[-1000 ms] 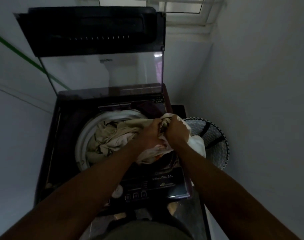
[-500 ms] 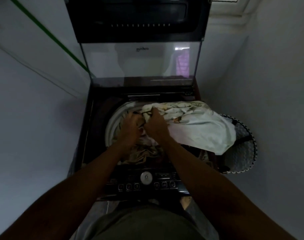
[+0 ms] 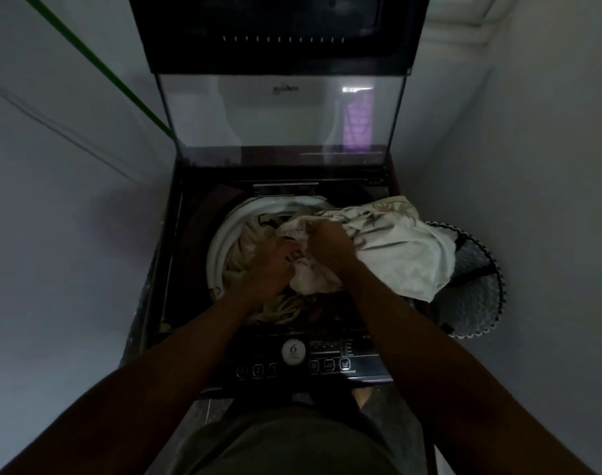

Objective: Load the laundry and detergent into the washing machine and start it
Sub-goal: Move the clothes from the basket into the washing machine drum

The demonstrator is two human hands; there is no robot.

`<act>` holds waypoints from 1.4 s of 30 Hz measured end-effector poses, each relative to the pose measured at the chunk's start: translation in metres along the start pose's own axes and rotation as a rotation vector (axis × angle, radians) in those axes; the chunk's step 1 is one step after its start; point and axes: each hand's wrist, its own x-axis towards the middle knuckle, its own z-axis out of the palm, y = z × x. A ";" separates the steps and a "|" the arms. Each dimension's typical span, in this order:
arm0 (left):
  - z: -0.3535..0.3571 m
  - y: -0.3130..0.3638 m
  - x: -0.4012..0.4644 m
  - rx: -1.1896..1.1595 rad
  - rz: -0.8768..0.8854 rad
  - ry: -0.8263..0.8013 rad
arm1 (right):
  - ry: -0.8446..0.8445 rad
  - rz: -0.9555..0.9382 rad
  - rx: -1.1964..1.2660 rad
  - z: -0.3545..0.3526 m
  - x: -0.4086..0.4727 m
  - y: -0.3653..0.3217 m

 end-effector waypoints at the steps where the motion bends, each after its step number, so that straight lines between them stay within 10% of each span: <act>1: 0.006 0.000 0.005 0.002 0.002 0.003 | 0.156 0.039 -0.018 -0.014 -0.002 0.004; 4: 0.024 0.021 0.022 0.112 0.117 0.020 | 0.449 0.153 -0.234 -0.046 -0.010 0.041; 9: 0.050 0.067 0.059 0.141 0.250 -0.115 | 0.303 0.642 -0.138 -0.062 -0.018 0.114; 25: 0.108 0.107 0.090 0.103 0.264 -0.215 | 0.254 0.528 0.044 -0.059 -0.024 0.135; 42: 0.113 0.111 0.094 0.057 0.147 -0.195 | 0.599 0.325 -0.123 -0.056 -0.028 0.128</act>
